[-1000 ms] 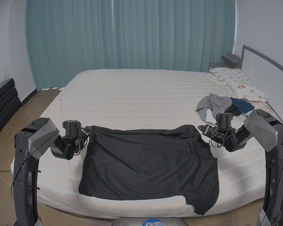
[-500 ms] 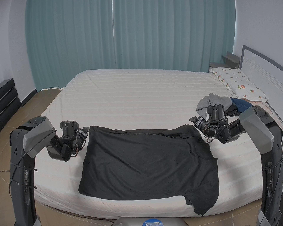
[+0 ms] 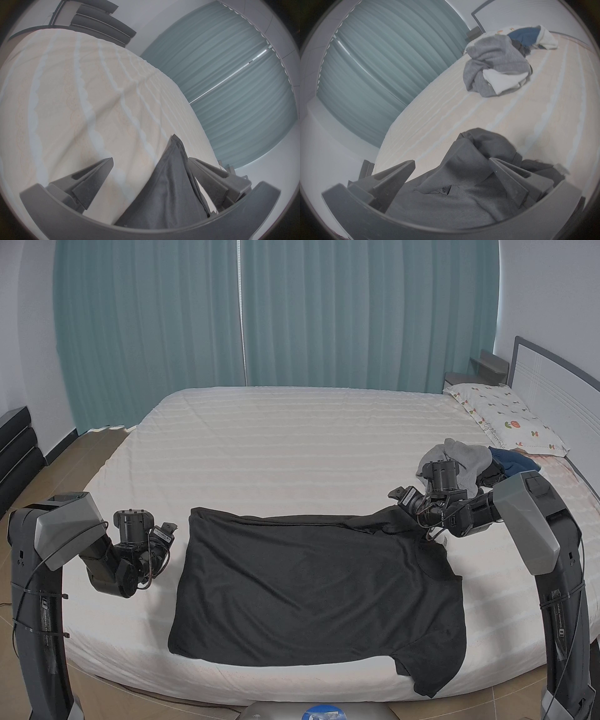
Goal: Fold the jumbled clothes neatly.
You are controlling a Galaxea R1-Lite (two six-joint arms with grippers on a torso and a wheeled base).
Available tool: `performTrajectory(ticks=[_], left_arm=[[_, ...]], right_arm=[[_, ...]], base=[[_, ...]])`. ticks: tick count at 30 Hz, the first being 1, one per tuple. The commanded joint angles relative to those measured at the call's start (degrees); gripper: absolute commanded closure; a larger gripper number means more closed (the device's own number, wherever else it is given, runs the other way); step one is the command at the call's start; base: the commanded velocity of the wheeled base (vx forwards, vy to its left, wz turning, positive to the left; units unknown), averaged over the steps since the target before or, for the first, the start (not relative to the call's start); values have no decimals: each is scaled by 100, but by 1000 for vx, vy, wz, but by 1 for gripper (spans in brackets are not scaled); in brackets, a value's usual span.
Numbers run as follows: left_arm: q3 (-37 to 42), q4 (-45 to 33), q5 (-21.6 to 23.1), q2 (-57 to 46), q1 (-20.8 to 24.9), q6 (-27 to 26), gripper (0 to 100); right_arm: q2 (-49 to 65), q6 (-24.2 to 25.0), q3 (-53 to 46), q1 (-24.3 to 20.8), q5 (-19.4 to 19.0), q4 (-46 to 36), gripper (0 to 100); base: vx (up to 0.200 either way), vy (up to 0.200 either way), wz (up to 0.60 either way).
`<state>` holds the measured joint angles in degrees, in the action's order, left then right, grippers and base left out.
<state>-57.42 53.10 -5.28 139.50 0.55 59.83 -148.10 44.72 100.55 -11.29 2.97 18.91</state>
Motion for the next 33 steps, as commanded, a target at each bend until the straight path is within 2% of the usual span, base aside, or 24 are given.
performTrajectory(ticks=[1, 16, 21, 23, 25, 28, 33], left_arm=[[161, 60, 1, -63, 7, 11, 0], [310, 60, 1, -72, 7, 11, 0], [416, 60, 1, -107, 15, 11, 0], [468, 60, -8, -116, 15, 11, 0], [477, 60, -17, -124, 15, 20, 0], [503, 60, -8, -142, 15, 37, 0], [503, 60, -17, -142, 15, 37, 0]], right_arm=[[-360, 257, 228, -84, -51, -89, 0], [-491, 310, 351, -198, -289, -423, 0], [-676, 301, 808, -198, -297, -713, 0], [-913, 301, 1404, -198, -306, -1047, 0], [-1045, 266, 1404, -198, -403, -1091, 0], [-1107, 275, 1404, -251, -649, -695, 0], [-1300, 231, 1404, -146, -658, 1440, 0]], base=[[0, 0, 0], [0, 0, 0], [0, 0, 0], [0, 0, 0], [0, 0, 0], [0, 0, 0], [0, 0, 0]])
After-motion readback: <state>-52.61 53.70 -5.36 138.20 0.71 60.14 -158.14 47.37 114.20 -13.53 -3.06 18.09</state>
